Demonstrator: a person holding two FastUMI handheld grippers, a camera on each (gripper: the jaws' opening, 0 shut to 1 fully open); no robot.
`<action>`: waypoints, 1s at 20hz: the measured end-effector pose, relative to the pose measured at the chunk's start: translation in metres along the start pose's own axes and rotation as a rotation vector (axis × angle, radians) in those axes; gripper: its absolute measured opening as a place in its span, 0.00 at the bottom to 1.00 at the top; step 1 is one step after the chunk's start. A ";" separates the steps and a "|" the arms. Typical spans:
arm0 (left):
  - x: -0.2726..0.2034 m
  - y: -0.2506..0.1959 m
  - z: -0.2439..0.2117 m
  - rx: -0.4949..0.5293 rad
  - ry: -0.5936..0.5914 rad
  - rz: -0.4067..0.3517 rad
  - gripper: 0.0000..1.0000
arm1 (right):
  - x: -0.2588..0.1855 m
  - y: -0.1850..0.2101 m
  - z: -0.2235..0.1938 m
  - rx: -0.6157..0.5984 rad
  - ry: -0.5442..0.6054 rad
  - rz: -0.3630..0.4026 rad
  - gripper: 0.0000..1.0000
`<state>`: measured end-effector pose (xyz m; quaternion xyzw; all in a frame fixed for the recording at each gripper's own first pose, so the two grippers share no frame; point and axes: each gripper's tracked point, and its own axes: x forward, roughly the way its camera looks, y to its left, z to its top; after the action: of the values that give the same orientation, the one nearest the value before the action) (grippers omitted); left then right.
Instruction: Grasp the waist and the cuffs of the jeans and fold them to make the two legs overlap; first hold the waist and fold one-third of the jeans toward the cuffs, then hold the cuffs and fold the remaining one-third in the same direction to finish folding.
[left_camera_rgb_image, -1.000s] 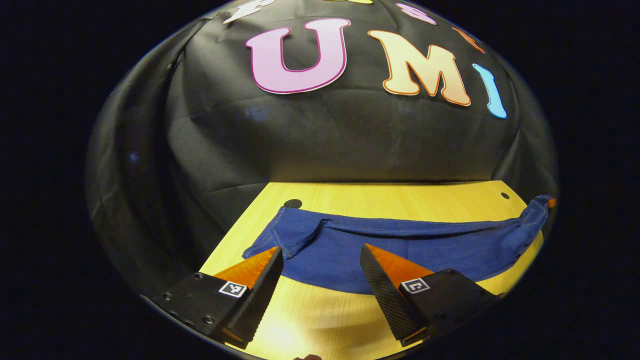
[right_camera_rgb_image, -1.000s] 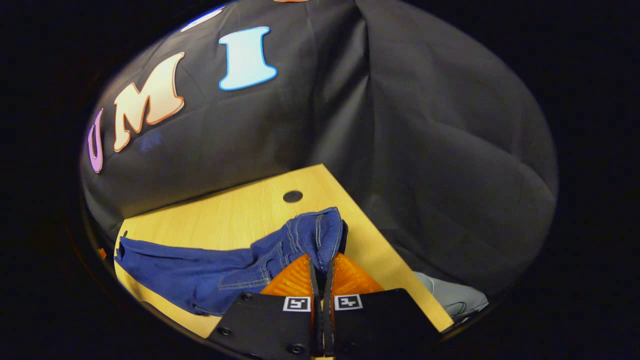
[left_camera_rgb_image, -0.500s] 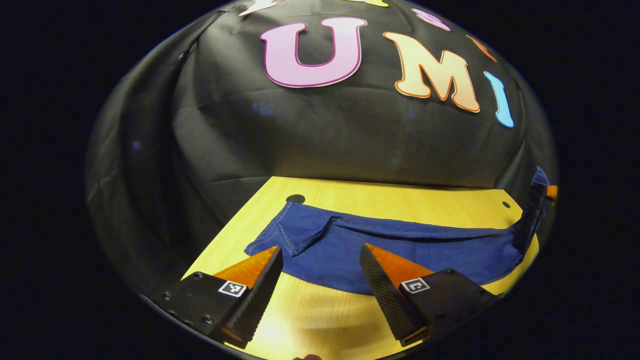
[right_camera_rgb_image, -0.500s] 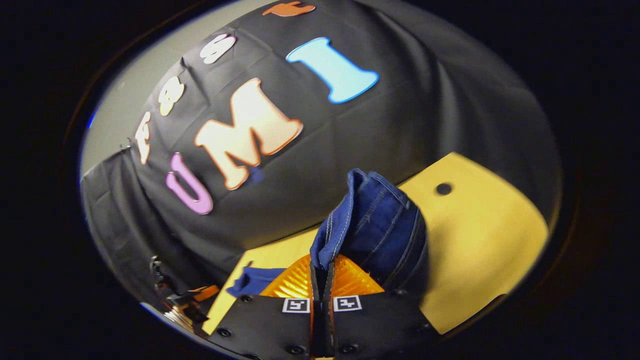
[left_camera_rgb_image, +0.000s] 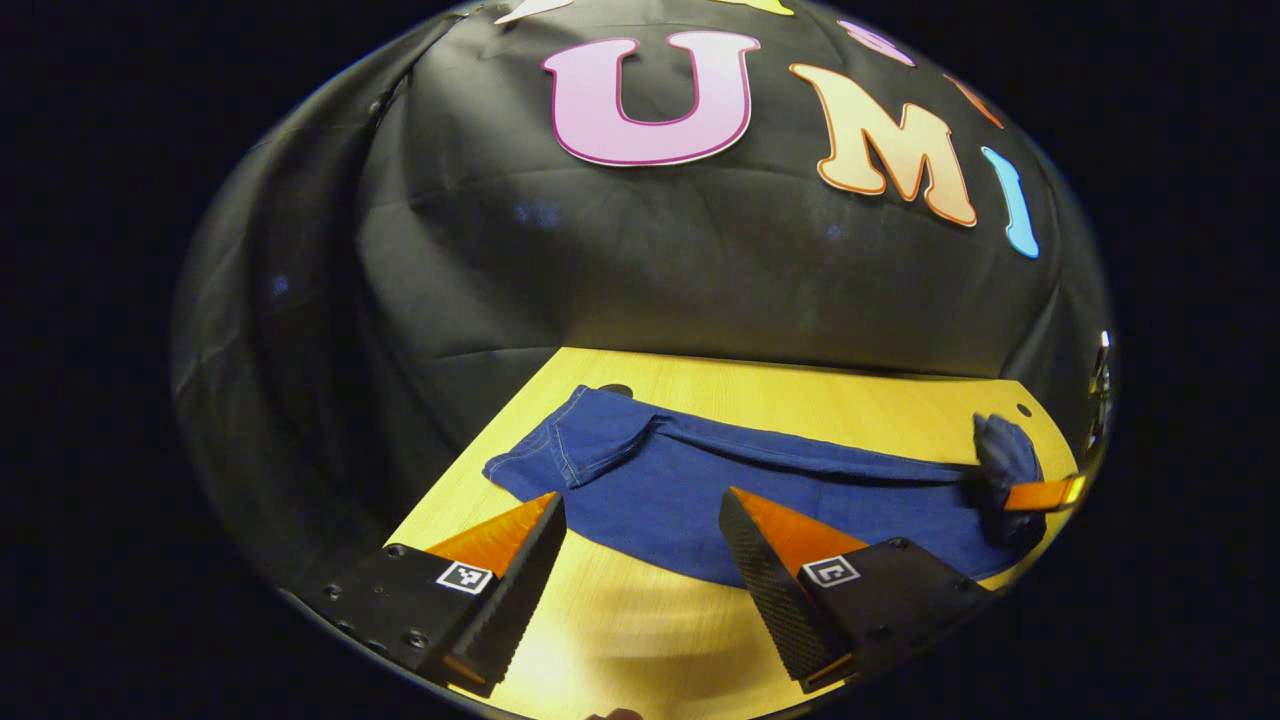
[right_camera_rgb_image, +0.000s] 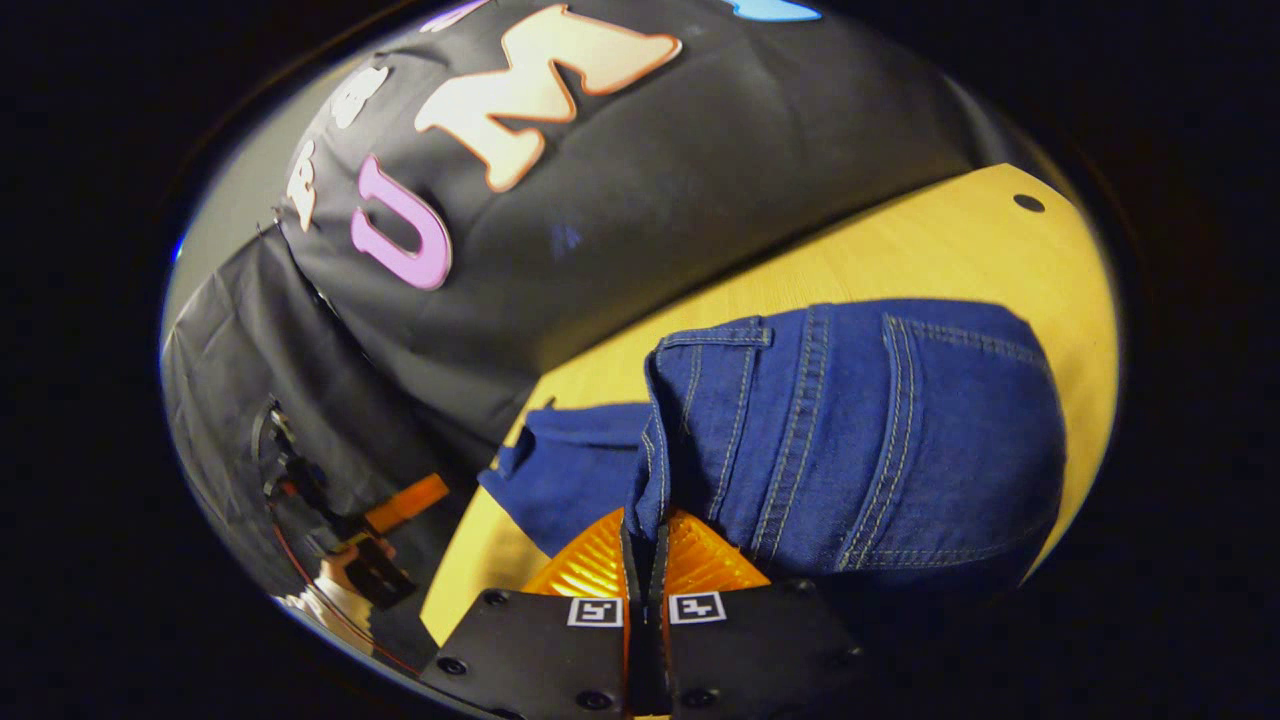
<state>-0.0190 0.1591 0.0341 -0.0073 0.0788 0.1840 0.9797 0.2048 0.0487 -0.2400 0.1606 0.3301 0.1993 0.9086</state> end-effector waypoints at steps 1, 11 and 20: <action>0.000 0.001 -0.001 -0.002 0.003 -0.002 0.96 | 0.007 0.000 -0.007 -0.015 0.015 -0.022 0.03; 0.002 0.006 -0.013 -0.028 0.042 0.009 0.96 | -0.001 -0.021 -0.006 -0.316 0.074 -0.212 0.00; 0.014 0.016 -0.029 0.038 0.099 -0.028 0.96 | -0.002 -0.021 -0.006 -0.393 0.082 -0.301 0.05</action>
<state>-0.0165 0.1775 0.0035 0.0010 0.1304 0.1681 0.9771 0.2049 0.0307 -0.2521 -0.0785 0.3419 0.1283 0.9276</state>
